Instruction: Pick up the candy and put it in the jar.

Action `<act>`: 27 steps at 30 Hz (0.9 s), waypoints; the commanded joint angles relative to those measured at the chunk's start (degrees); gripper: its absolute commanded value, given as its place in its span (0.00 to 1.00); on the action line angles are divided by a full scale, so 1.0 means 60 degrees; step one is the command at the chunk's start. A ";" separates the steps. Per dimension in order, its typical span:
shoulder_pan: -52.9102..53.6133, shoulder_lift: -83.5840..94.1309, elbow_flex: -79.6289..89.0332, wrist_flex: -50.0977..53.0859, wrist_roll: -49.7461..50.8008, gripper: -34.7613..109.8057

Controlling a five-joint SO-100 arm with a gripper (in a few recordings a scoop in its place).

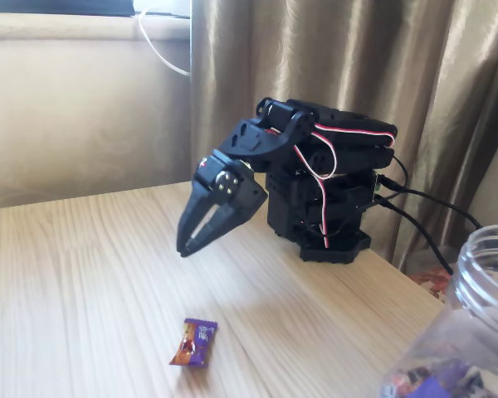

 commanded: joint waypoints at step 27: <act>-0.5186 -1.0269 -0.6460 0.0908 0.9653 0.63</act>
